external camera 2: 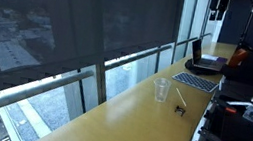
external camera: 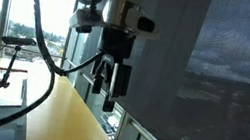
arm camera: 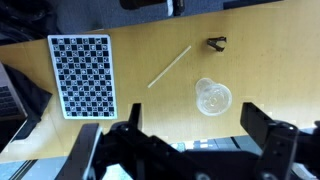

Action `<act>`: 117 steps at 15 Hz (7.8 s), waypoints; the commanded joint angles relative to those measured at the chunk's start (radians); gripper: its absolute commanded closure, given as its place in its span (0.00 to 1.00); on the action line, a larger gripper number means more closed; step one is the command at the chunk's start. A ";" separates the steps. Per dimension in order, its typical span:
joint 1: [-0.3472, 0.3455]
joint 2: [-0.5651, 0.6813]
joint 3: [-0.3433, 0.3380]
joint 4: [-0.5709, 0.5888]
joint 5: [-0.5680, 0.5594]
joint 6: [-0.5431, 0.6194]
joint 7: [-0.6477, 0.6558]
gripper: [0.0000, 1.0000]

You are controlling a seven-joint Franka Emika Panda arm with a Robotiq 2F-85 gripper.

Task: Put the straw inside the cup

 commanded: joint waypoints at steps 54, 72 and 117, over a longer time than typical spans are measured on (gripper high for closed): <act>0.002 1.053 0.032 0.128 0.608 0.855 0.708 0.72; 0.030 0.917 0.010 0.026 0.584 0.853 0.703 0.98; -0.028 0.825 0.107 0.334 0.778 -0.055 0.538 0.98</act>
